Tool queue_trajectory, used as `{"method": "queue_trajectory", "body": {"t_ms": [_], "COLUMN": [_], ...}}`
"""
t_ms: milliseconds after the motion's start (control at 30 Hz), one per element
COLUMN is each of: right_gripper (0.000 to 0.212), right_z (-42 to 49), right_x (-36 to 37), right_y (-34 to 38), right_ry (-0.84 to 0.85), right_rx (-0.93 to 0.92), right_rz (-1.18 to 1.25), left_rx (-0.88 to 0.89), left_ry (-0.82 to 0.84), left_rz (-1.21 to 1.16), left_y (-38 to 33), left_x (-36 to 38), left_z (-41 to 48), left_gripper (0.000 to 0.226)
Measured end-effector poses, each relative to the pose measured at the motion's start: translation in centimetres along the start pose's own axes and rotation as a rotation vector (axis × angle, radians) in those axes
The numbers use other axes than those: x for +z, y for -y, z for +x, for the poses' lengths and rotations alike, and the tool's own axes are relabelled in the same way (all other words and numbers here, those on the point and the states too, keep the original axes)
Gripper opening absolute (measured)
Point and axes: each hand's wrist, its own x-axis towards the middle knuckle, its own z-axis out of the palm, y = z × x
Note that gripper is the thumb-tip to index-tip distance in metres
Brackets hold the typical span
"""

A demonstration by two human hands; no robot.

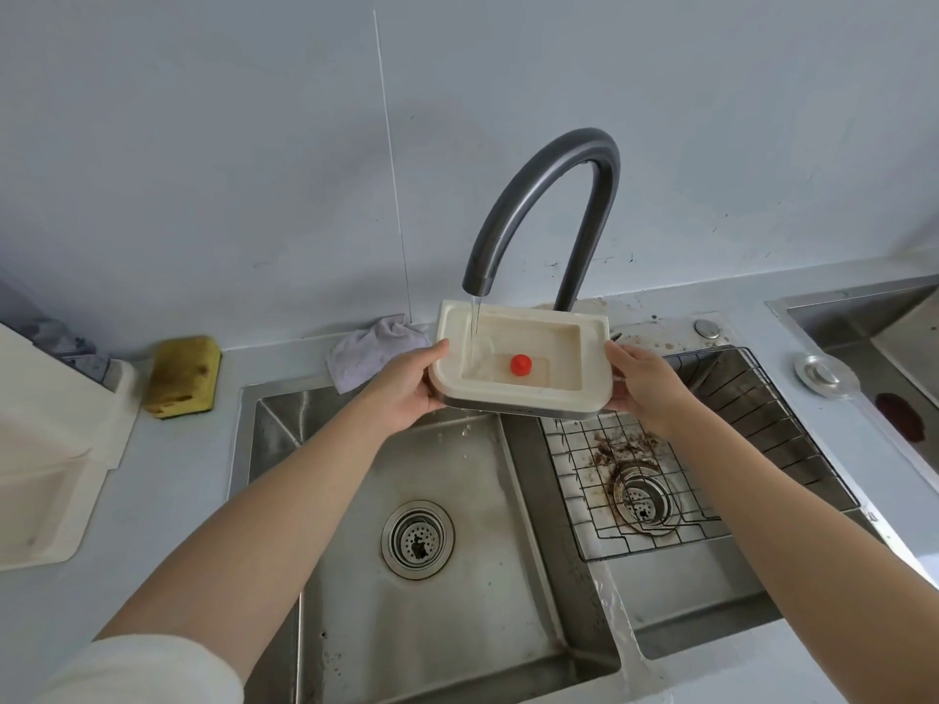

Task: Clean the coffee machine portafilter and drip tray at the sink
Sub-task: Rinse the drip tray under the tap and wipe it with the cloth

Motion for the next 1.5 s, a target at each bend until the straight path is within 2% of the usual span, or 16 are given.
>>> {"method": "queue_trajectory", "body": {"t_ms": [367,500,667,900,1500], "right_gripper": [0.034,0.034,0.034,0.033,0.037], "right_z": [1.4,1.9,2.3,2.5,0.8], "right_x": [2.6,3.5,4.7,7.0,9.9], "right_y": [1.9,2.5,3.0,3.7,2.0], "right_ry": [0.005,-0.001,0.021,0.046,0.174], "right_rx": [-0.034,-0.036,-0.033,-0.047,-0.040], "right_rz": [-0.046,-0.062,-0.094,-0.114,-0.118], "left_rx": [0.067,0.083,0.075,0.103,0.081], "left_ry": [-0.050,-0.041,-0.058,-0.077,-0.112], "left_rz": [-0.014,-0.012,-0.016,0.005,-0.048], "left_y": [-2.0,-2.6,-3.2,-4.0,-2.3], "left_x": [-1.6,-2.3,-3.5,-5.5,-9.2], "left_z": [0.0,-0.1,-0.4,-1.3,-4.7], "left_gripper": [0.005,0.025,0.029,0.016,0.019]}}
